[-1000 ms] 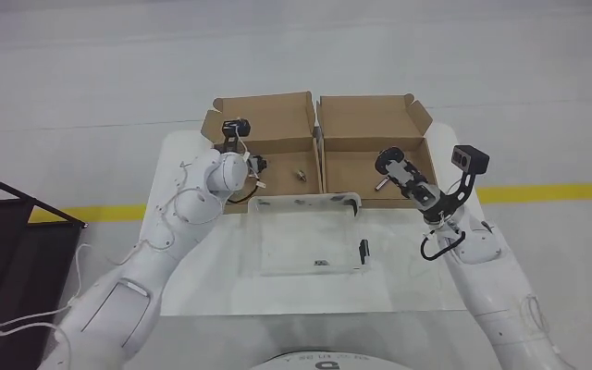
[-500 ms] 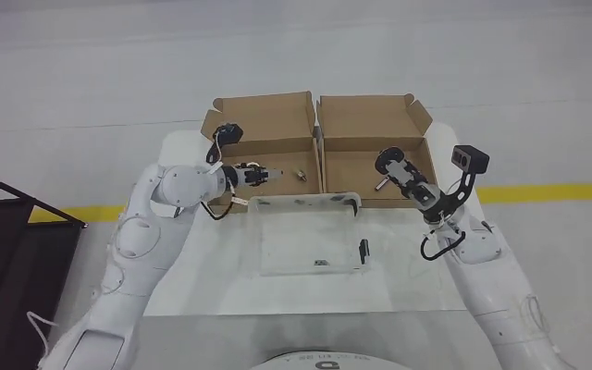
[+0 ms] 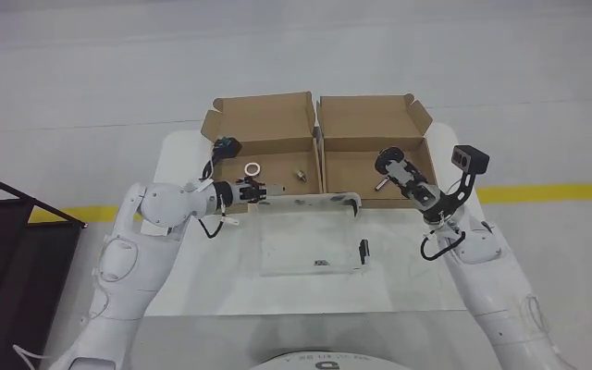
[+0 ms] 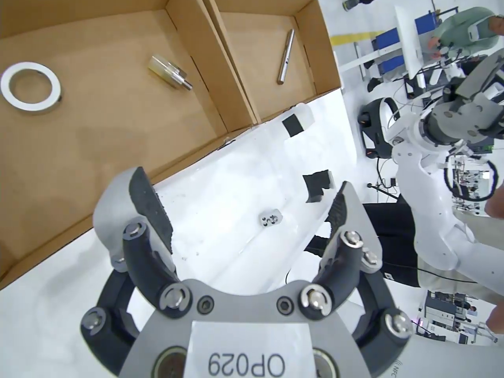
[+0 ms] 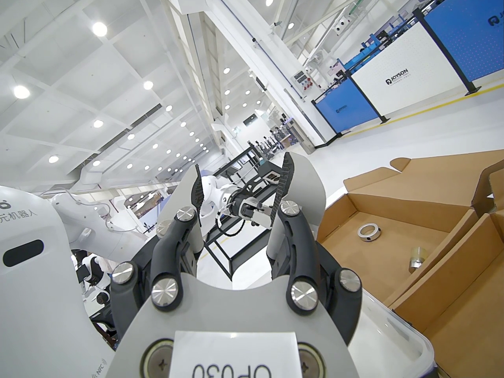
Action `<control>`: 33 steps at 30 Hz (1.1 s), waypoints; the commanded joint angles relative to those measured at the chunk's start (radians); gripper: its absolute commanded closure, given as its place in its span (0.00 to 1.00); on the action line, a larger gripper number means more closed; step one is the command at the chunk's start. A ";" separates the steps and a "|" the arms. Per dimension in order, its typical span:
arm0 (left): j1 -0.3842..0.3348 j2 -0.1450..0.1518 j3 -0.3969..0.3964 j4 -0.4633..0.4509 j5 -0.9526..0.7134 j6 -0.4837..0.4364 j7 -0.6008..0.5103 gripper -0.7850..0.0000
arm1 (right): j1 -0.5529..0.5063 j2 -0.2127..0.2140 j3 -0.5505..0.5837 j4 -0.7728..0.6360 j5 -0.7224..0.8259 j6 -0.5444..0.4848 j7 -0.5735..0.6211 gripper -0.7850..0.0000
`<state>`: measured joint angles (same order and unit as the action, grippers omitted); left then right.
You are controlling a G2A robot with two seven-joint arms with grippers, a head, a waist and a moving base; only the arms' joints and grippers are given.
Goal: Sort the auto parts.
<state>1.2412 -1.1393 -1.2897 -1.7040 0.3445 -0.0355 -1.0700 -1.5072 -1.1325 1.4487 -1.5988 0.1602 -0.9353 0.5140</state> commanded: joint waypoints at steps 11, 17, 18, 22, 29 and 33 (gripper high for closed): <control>0.083 0.018 -0.135 -0.026 -0.118 -0.081 0.149 0.00 | 0.052 0.029 -0.060 -0.085 -0.198 0.337 0.367 0.00; 0.099 0.022 -0.157 -0.030 -0.114 -0.079 0.172 0.00 | 0.060 0.038 -0.062 -0.119 -0.253 0.380 0.440 0.00; 0.099 0.022 -0.157 -0.030 -0.114 -0.079 0.172 0.00 | 0.060 0.038 -0.062 -0.119 -0.253 0.380 0.440 0.00; 0.099 0.022 -0.157 -0.030 -0.114 -0.079 0.172 0.00 | 0.057 0.038 -0.086 -0.132 -0.282 0.376 0.450 0.00; 0.099 0.022 -0.157 -0.030 -0.114 -0.079 0.172 0.00 | 0.116 0.037 -0.210 -0.132 -0.615 0.511 0.519 0.27; 0.099 0.022 -0.157 -0.030 -0.114 -0.079 0.172 0.00 | 0.139 0.038 -0.246 -0.126 -0.651 0.536 0.561 0.25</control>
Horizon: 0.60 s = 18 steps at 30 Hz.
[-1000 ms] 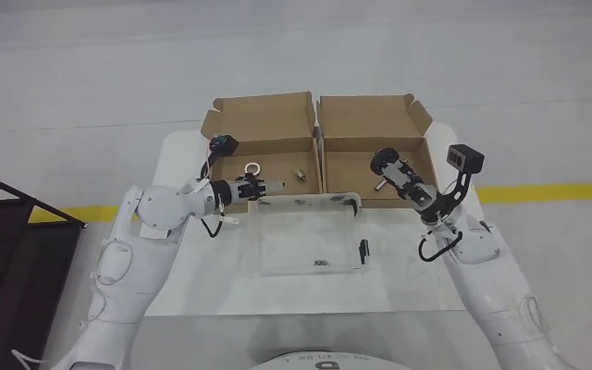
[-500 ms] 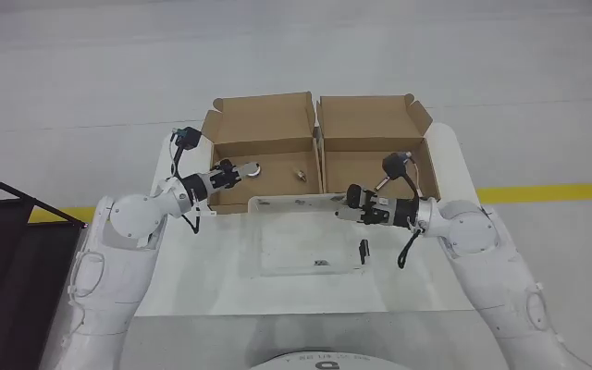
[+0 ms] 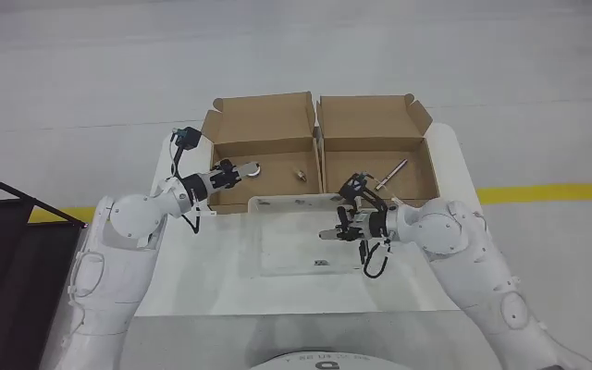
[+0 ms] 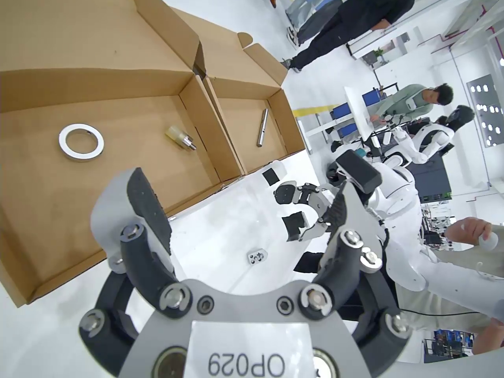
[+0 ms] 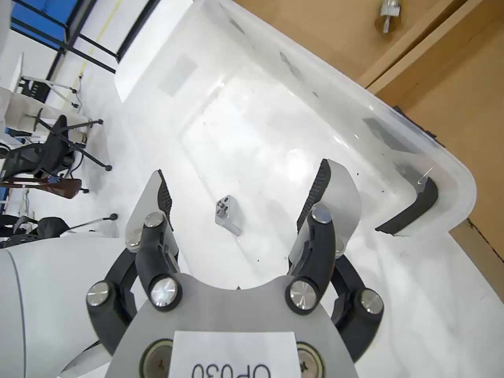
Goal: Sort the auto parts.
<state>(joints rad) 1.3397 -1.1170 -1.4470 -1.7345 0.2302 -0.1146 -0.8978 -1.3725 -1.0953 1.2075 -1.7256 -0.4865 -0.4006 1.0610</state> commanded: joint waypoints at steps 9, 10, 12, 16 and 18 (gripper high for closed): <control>0.000 0.000 0.000 0.000 0.000 0.000 0.000 0.00 | 0.035 0.009 -0.077 -0.014 -0.060 0.005 0.144 0.31; 0.000 0.000 0.000 0.000 0.000 0.000 0.000 0.00 | 0.036 0.009 -0.084 -0.015 -0.064 0.005 0.151 0.31; 0.000 0.000 0.000 0.000 0.000 0.000 0.000 0.00 | 0.041 0.010 -0.103 -0.015 -0.083 0.009 0.162 0.34; 0.000 0.000 0.000 0.000 0.000 0.000 0.000 0.00 | 0.053 0.010 -0.137 -0.008 -0.113 0.022 0.171 0.41; 0.000 0.000 0.000 0.000 0.000 0.000 0.000 0.00 | 0.059 0.010 -0.147 -0.006 -0.119 0.027 0.171 0.40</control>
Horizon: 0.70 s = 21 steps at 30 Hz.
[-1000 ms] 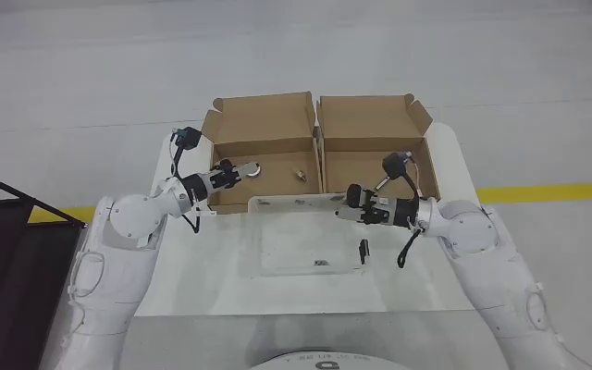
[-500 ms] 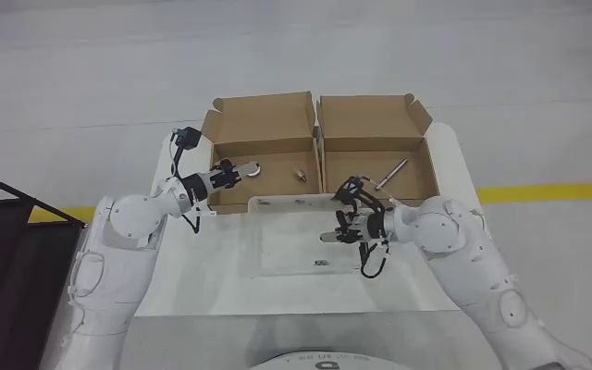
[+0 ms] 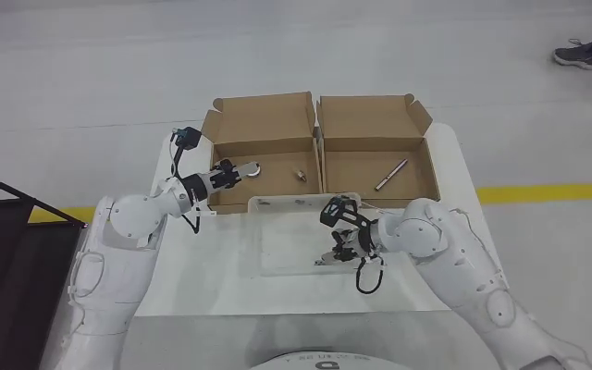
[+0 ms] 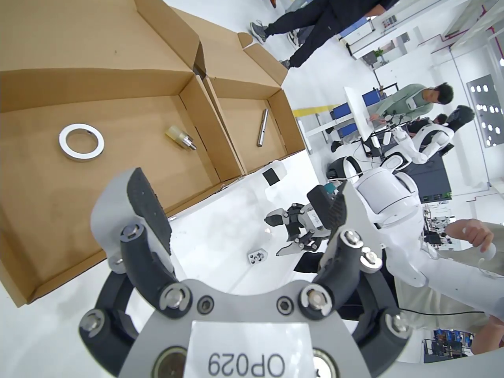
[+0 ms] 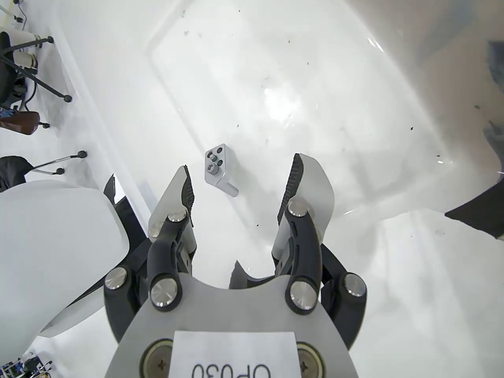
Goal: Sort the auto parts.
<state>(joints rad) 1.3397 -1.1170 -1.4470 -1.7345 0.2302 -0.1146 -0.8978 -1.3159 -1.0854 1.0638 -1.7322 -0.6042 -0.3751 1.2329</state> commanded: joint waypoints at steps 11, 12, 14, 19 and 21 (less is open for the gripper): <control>0.000 0.000 0.000 0.000 0.000 0.000 0.000 0.00 | 0.039 0.001 -0.059 0.027 0.028 -0.003 0.033 0.51; 0.000 0.000 0.000 0.000 0.000 0.000 0.000 0.00 | 0.046 0.000 -0.069 0.033 0.025 -0.001 0.033 0.51; 0.000 0.000 0.000 0.000 0.000 0.000 0.000 0.00 | 0.059 -0.003 -0.092 0.045 0.023 0.002 0.035 0.51; 0.000 0.000 0.000 0.000 0.000 0.000 0.000 0.00 | 0.094 -0.011 -0.144 0.077 0.017 0.014 0.036 0.51; 0.000 0.000 0.000 0.000 0.000 0.000 0.000 0.00 | 0.106 -0.014 -0.160 0.088 0.015 0.020 0.036 0.51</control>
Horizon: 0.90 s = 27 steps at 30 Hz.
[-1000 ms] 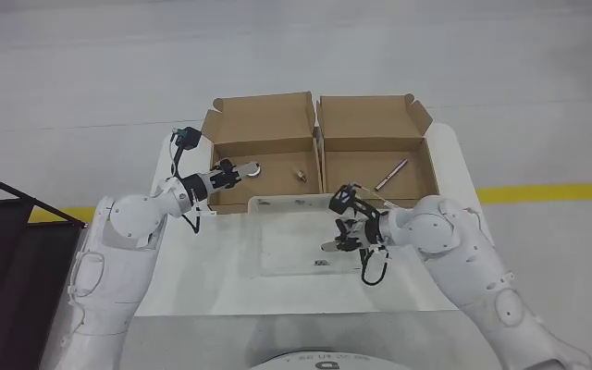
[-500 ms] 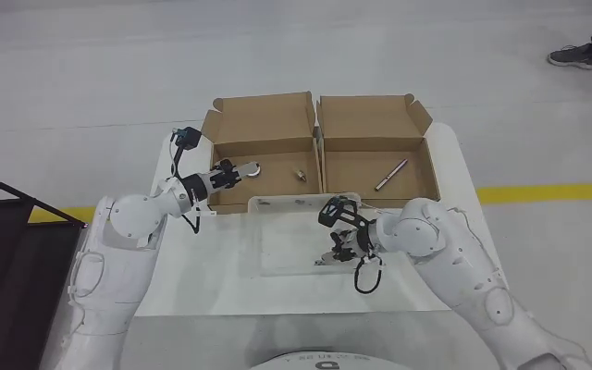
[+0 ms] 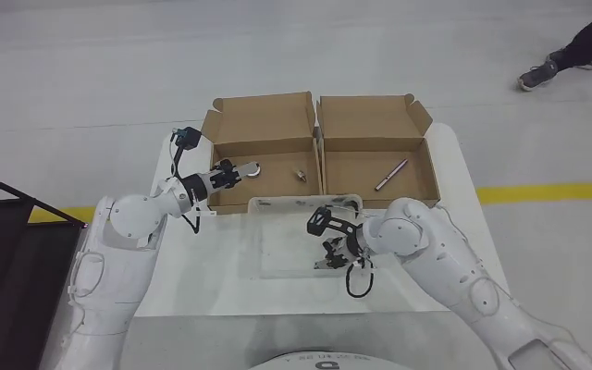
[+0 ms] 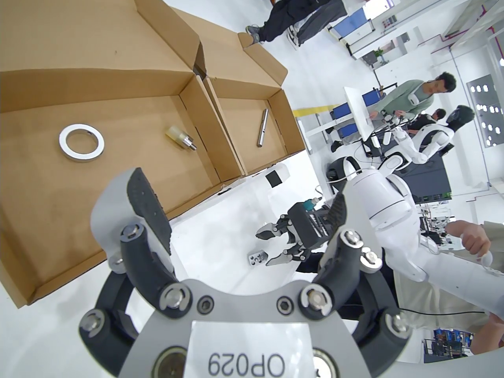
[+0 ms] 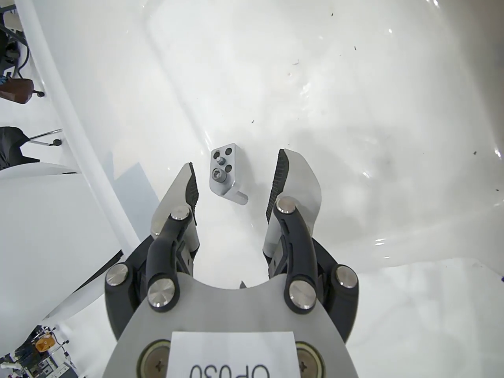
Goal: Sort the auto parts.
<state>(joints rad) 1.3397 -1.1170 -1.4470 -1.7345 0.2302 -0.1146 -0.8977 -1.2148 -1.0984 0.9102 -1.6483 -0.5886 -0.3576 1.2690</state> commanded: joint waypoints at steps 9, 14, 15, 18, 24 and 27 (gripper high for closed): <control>0.000 0.000 0.000 0.000 0.000 0.000 0.000 0.00 | 0.043 -0.007 -0.057 0.033 -0.014 0.020 0.006 0.58; 0.000 0.000 0.000 0.000 0.000 0.000 0.000 0.00 | 0.056 -0.006 -0.050 0.027 0.000 0.020 -0.021 0.85; 0.000 0.000 0.000 0.000 0.000 0.000 0.000 0.00 | 0.056 -0.004 -0.044 0.023 0.003 0.020 -0.025 0.86; 0.000 0.000 0.000 0.000 0.000 0.000 0.000 0.00 | 0.050 0.004 -0.013 0.012 0.012 0.026 -0.042 0.88; 0.000 0.000 0.000 0.000 0.000 0.000 0.000 0.00 | 0.021 0.024 0.054 -0.023 0.028 0.026 -0.064 0.84; 0.000 0.000 0.000 0.000 0.000 0.000 0.000 0.00 | 0.006 0.031 0.071 -0.036 0.035 0.023 -0.069 0.80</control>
<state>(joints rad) 1.3397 -1.1170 -1.4470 -1.7345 0.2302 -0.1146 -0.8977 -1.2059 -1.0692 0.9772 -1.6812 -0.5557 -0.3340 1.2011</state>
